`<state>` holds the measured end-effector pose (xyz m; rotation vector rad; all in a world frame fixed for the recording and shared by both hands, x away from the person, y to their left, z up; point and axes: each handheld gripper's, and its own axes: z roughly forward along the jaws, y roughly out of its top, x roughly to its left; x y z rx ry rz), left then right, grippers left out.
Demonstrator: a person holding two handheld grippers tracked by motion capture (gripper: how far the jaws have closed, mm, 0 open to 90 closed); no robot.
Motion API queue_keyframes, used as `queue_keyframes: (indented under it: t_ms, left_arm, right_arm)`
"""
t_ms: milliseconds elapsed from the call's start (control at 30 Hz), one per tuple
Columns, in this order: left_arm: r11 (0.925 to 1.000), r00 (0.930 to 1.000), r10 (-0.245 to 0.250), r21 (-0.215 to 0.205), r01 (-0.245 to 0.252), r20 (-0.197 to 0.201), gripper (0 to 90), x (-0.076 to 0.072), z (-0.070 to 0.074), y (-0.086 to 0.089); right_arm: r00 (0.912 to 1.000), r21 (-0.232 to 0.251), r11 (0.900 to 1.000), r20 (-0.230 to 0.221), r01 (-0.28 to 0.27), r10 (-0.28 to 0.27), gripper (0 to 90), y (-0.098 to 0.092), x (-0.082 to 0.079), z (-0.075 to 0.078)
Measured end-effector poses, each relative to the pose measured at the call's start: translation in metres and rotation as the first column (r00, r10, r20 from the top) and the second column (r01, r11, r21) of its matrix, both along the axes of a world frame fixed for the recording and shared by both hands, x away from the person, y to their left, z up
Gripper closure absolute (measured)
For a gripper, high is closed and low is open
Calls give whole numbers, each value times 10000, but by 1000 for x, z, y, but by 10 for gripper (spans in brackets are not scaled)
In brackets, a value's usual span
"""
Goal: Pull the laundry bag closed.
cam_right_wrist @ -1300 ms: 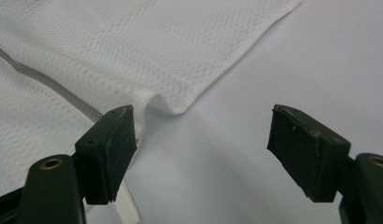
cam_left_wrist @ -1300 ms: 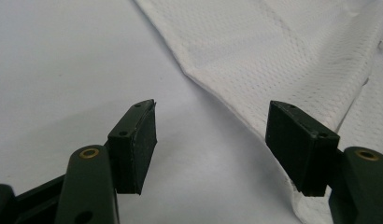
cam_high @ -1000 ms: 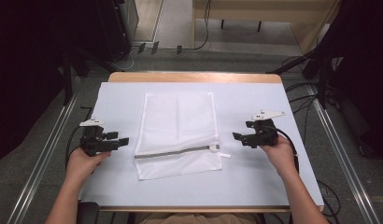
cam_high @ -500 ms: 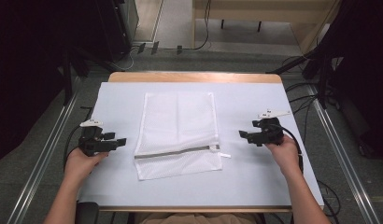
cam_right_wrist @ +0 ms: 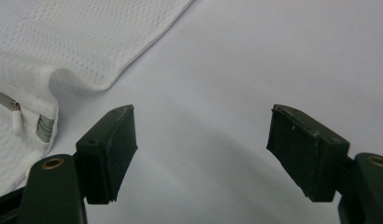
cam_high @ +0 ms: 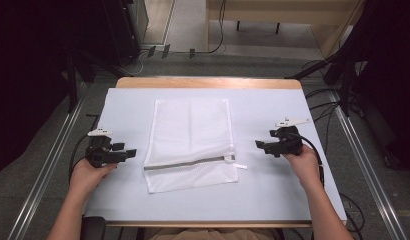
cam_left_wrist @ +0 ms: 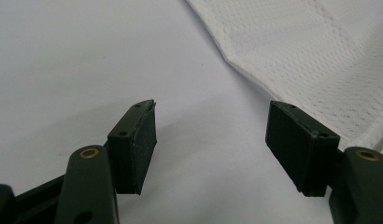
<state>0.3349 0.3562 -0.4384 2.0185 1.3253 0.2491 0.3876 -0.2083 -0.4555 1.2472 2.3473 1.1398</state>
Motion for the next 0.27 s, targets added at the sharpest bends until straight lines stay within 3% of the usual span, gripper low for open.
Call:
queue_keyframes:
  t_ms: [267]
  left_arm:
    - [9999,9998,-93,93,95,-183,311,1,-4,-3]
  right_arm:
    - [10000,-70,10000,-77,-54,53,246,0,1,-2]
